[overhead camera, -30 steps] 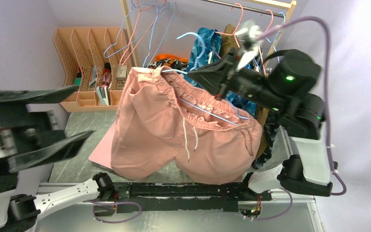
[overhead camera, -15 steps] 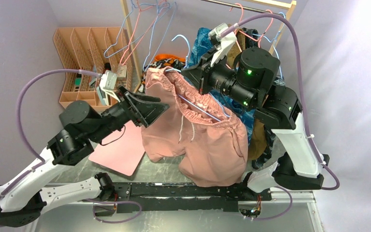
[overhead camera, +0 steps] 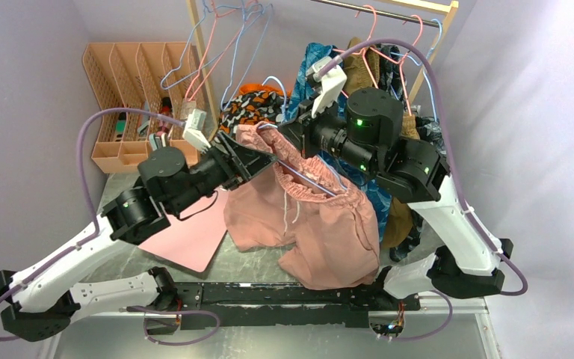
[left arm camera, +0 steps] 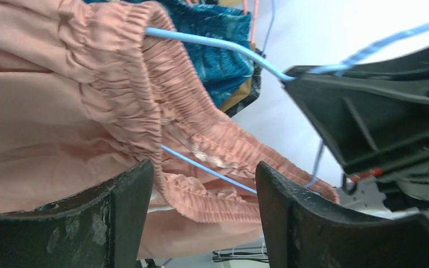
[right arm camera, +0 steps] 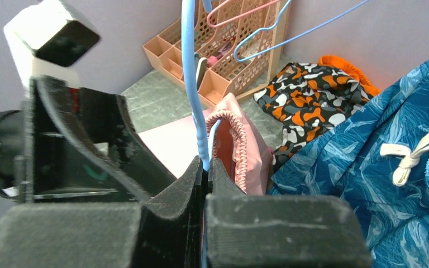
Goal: Place the shorts on the hanger
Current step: Adjust the shorts on the hanger.
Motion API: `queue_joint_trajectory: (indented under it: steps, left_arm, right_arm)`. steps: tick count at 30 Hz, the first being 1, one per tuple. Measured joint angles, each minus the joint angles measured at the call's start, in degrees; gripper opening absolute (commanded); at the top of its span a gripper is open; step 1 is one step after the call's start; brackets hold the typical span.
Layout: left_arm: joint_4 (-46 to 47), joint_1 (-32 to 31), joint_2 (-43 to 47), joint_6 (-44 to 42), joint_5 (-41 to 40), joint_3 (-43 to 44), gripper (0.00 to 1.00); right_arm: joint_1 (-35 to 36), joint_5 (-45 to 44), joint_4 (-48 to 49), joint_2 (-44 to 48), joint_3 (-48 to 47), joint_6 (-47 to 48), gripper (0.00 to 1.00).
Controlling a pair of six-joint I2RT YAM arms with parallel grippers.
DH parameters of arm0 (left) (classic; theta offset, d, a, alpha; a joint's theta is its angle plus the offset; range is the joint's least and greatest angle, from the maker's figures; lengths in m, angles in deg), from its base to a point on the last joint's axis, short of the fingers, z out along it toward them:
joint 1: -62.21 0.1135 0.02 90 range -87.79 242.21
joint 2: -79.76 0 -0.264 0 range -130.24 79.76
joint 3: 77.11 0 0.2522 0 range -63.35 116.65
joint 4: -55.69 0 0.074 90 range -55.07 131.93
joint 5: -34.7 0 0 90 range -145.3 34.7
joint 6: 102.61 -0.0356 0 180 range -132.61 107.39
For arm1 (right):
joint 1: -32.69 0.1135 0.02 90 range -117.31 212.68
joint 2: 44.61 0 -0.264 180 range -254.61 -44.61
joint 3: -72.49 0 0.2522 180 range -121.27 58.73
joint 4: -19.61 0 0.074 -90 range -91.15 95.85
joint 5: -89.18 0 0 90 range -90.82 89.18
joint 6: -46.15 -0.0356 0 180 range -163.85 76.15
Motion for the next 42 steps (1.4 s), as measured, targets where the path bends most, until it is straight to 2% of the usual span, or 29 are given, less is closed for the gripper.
queue_joint_trajectory:
  steps: [8,13,15,22,25,31,42]
  left_arm:
    - [-3.15,0.00,-4.13,3.52,0.02,-0.76,0.62]
    - [-3.63,0.00,-4.76,4.26,0.20,-1.03,0.44]
    - [-3.63,0.00,-5.11,4.35,0.31,-1.03,0.40]
    - [-3.61,0.00,-5.66,4.33,0.39,-1.29,0.42]
    - [-3.61,0.00,-5.75,4.33,0.39,-1.38,0.38]
    - [-3.54,0.00,-6.56,3.87,0.42,-1.42,0.08]
    - [-3.41,0.00,-1.01,2.93,-2.34,-2.36,0.07]
  right_arm:
    - [0.00,0.31,1.09,1.75,1.51,0.02,0.00]
    - [0.00,0.42,1.51,2.01,1.92,0.02,0.00]
    - [0.00,0.48,1.86,2.05,2.58,0.00,0.00]
    - [0.00,0.90,2.47,2.19,4.42,0.02,0.00]
    - [0.00,1.16,2.69,2.38,4.42,0.00,0.00]
    - [0.00,1.90,3.13,3.56,5.70,0.00,0.00]
    - [0.00,1.90,4.15,5.44,8.70,-0.11,0.00]
